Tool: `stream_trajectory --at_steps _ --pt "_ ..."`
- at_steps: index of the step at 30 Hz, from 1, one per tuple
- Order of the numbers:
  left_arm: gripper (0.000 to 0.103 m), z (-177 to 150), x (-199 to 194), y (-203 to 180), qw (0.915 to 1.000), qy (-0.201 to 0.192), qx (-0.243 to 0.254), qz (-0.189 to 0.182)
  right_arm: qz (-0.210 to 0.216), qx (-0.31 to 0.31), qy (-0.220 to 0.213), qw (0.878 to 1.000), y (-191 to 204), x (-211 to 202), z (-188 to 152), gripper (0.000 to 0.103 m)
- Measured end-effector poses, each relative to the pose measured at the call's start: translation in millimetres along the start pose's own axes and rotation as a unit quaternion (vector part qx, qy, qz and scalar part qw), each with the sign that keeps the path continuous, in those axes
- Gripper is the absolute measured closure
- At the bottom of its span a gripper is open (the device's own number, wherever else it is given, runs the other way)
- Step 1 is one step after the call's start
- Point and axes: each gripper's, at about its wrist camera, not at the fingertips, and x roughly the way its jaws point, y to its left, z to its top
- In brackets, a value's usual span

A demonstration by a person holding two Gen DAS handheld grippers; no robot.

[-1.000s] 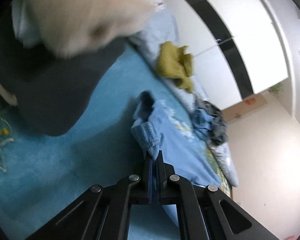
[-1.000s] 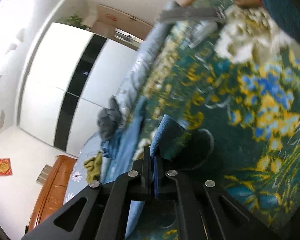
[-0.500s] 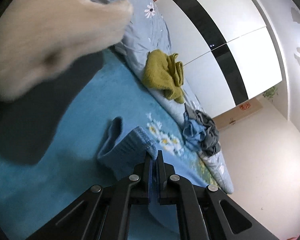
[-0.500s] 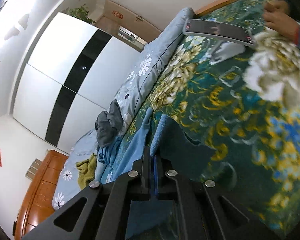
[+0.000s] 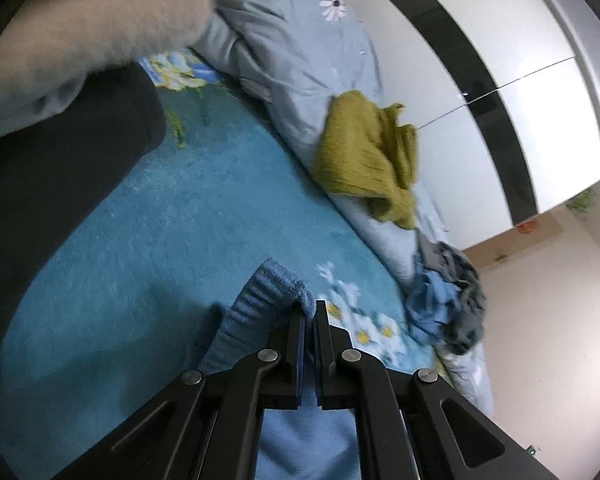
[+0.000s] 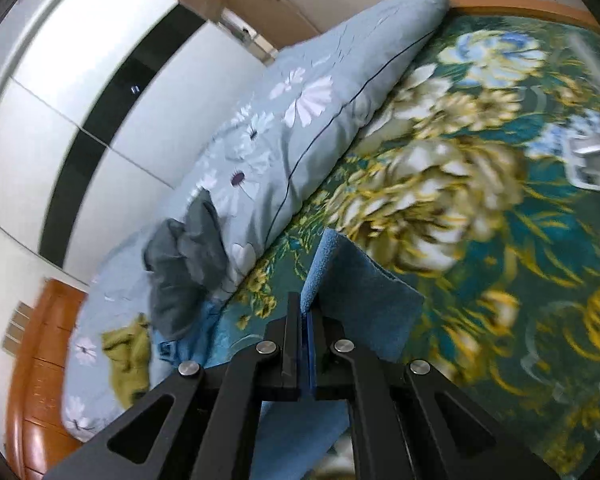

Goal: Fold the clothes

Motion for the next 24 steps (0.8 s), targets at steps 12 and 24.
stream_trajectory --at_steps 12,24 --pt "0.092 -8.6 24.6 7.6 0.9986 0.013 0.019 0.048 -0.046 -0.059 0.067 0.995 10.7 94.6 12.3 0.099" --pt "0.038 -52.0 -7.7 3.1 0.9918 0.022 0.062 0.11 0.011 -0.029 0.036 0.999 -51.8 29.8 -10.4 0.061"
